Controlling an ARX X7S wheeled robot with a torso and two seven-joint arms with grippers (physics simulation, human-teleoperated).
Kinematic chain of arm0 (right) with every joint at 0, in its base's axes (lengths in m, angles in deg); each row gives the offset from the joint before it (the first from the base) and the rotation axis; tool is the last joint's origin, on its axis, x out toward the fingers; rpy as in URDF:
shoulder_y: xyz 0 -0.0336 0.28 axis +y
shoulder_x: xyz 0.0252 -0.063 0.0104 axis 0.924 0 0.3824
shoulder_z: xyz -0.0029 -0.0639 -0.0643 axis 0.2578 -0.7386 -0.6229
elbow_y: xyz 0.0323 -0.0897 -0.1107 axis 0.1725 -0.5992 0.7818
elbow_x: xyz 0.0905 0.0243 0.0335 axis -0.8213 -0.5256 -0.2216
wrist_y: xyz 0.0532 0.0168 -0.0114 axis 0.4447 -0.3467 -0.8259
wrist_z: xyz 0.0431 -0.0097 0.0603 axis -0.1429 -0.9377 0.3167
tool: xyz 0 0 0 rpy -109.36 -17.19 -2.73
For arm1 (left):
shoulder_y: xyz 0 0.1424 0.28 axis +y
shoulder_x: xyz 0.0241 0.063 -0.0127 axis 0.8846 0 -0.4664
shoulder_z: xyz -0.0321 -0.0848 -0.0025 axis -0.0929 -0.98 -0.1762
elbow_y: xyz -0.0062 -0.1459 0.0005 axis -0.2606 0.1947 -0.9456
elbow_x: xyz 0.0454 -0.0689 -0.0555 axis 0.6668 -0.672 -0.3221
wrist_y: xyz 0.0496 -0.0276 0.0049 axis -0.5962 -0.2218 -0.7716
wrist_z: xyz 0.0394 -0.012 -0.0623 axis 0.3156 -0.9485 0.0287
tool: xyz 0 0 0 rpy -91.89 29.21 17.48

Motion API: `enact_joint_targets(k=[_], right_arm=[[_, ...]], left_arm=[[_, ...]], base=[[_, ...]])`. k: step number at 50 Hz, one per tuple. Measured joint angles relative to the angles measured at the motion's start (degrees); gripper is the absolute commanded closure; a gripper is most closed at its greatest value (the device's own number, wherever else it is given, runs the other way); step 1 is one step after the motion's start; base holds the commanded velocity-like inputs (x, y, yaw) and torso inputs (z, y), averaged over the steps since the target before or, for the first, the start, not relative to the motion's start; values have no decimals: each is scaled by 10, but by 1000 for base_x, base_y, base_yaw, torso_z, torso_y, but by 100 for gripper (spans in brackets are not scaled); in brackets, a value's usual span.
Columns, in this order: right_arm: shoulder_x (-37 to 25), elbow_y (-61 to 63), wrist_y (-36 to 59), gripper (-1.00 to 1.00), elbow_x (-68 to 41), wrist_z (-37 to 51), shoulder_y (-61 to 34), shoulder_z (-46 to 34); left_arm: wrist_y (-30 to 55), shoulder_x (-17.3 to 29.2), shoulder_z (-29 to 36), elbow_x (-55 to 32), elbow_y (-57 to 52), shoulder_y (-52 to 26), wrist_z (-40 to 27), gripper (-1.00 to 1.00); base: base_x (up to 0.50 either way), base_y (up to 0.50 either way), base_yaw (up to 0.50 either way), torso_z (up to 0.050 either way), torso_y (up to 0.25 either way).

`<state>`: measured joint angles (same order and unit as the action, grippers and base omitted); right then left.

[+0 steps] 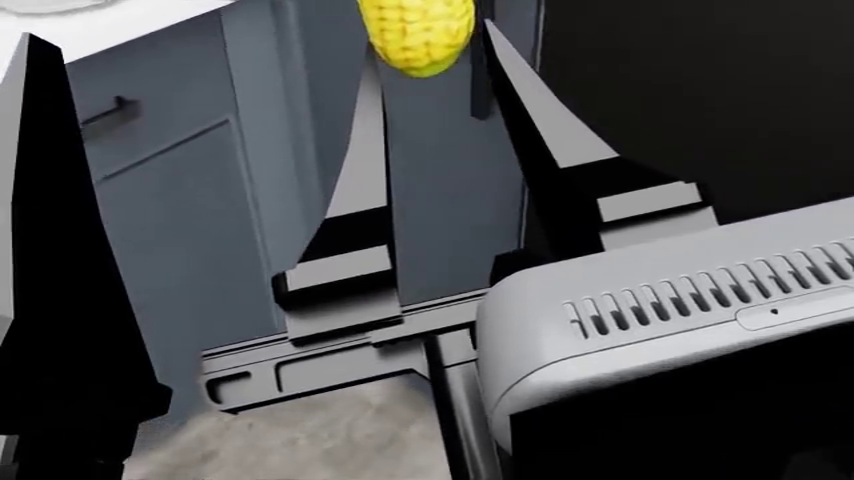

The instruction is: Pick the corn from the oven and place it on the plate on the counter.

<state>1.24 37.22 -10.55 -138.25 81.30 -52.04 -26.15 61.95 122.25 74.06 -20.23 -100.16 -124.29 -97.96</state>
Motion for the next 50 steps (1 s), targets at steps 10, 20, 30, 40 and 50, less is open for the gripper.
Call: enact_joint_targets(k=[10, 20, 30, 40, 50], right_arm=[[-1, -1, -2, 100, -2, -1, -2, 1], [-1, -1, -2, 100, -2, 0, -4, 2], [-2, -1, -2, 100, -3, 1, -6, 2], [-4, -1, -2, 100, -6, 2, -9, 3], [-6, 0, -2, 100, -8, 4, -11, 4]], left_arm=[[2, -2, 0, -7, 0, -8, -1, -100], [3, -3, 0, -10, 0, -12, -2, -100], [2, -3, 3, -9, 0, -14, -3, -100], [3, -6, 4, -9, 0, -15, -3, -100], [3, -8, 5, -7, -1, -14, -4, -100]], base=[[72, 65, 500, 0, 0], [72, 73, 500, 0, 0], [71, 82, 500, 0, 1], [66, 86, 500, 0, 0], [-2, 155, 400, 0, 1]])
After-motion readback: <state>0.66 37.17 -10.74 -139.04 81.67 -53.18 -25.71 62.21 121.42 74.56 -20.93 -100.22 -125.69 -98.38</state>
